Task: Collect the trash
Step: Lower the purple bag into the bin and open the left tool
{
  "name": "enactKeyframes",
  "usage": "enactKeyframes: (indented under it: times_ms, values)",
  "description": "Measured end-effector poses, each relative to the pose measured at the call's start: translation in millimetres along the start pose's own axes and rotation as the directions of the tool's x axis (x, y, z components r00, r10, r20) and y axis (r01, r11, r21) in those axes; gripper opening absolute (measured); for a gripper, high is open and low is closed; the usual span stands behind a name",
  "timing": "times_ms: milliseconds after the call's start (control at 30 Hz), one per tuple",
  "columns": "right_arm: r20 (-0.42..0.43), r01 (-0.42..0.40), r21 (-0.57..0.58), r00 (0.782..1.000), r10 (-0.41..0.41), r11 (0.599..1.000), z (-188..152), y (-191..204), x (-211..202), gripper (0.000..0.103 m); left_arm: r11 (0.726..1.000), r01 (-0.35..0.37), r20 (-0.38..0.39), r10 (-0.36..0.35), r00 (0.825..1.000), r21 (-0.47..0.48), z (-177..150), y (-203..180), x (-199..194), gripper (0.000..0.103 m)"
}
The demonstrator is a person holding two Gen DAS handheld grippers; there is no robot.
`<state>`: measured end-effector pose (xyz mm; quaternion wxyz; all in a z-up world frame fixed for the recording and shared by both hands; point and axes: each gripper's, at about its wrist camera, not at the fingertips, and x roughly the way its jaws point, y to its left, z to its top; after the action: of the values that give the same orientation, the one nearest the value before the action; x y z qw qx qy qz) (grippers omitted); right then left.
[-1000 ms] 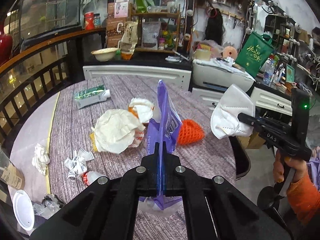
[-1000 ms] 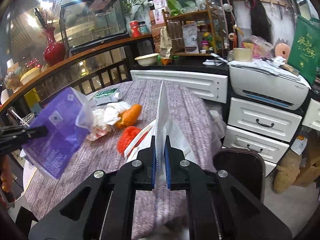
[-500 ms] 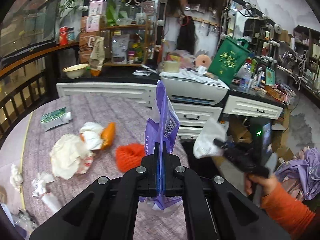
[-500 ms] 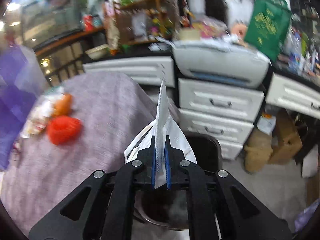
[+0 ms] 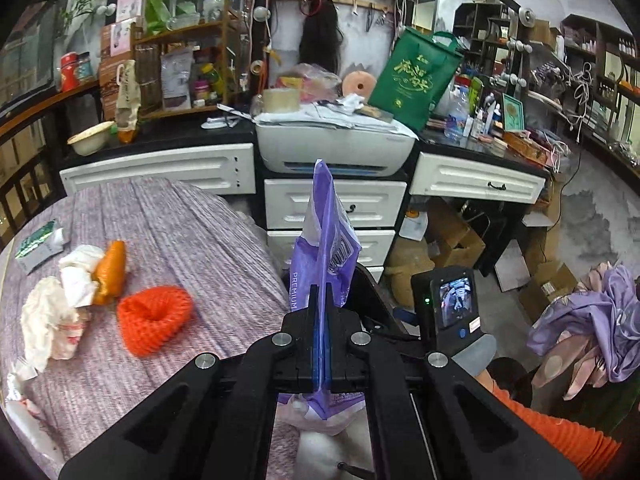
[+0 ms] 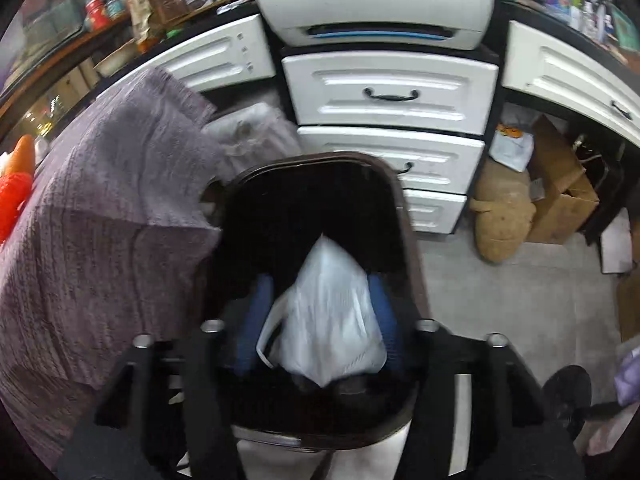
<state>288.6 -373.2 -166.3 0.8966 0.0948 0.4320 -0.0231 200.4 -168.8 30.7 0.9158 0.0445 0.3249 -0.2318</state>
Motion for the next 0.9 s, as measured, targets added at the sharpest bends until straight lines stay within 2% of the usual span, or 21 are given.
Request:
enactKeyframes:
  times_ms: [200,400,667,900]
  values:
    - [0.056,0.047,0.04,0.997,-0.049,0.998,-4.8,-27.1,-26.2,0.06,1.0,0.005,-0.039,-0.004,0.999,0.027,-8.8,-17.3,25.8,0.002]
    - [0.123,0.123,0.099,0.983,-0.134,0.987,-4.9,-61.6,-60.1,0.06,0.998,-0.002,-0.095,0.009,0.995,0.068,-16.5,-37.1,57.4,0.002]
    - [0.16,0.131,0.147,0.975,-0.155,0.98,-11.2,-89.0,-92.7,0.063,0.991,-0.034,-0.163,0.055,0.985,0.128,-31.3,-58.6,104.8,0.002]
    - [0.165,0.115,0.171,0.976,-0.143,0.978,-14.3,-96.2,-101.0,0.063,0.98,-0.078,-0.216,0.117,0.969,0.182,-44.5,-69.1,141.8,0.002]
